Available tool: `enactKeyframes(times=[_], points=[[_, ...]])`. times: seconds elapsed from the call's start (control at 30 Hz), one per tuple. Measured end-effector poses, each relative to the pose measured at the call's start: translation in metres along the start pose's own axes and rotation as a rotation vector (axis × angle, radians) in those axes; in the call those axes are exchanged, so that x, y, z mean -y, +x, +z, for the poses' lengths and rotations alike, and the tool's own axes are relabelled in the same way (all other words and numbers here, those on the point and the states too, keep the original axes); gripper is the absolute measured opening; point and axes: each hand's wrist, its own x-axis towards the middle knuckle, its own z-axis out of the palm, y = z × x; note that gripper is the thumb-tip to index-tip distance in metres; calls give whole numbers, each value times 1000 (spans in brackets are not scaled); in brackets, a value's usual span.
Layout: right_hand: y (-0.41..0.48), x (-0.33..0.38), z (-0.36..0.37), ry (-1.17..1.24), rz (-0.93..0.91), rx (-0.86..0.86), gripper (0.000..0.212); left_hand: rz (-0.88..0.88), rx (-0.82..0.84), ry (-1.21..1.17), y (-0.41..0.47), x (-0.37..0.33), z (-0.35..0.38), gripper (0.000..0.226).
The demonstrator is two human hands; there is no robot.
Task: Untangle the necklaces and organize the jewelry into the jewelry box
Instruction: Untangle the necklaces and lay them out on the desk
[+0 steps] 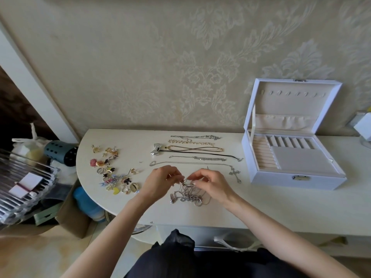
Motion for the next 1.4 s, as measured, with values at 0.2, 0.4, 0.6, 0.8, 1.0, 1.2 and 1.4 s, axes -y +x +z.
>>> enactKeyframes(times=[0.2, 0.4, 0.6, 0.8, 1.0, 1.2, 1.4], points=[[-2, 5, 3, 45, -9, -8, 12, -36, -26, -239, -3, -8, 2, 22], [-5, 2, 6, 348, 112, 199, 34, -53, -54, -265, -3, -10, 2, 27], [-5, -2, 2, 279, 106, 81, 23, -89, -70, -64, 0, -5, 3, 37], [-8, 1, 3, 219, 32, 26, 21, -222, 4, -203, 1, -6, 4, 40], [-9, 4, 0, 128, -34, 29, 26, -300, 109, -467, -1, -11, 0, 39], [-11, 4, 8, 124, -90, 4, 17, -318, 59, -581, 2, -15, 2, 38], [-8, 4, 5, 269, -58, -21, 6, -212, 62, -637, 1, -17, 3, 31]])
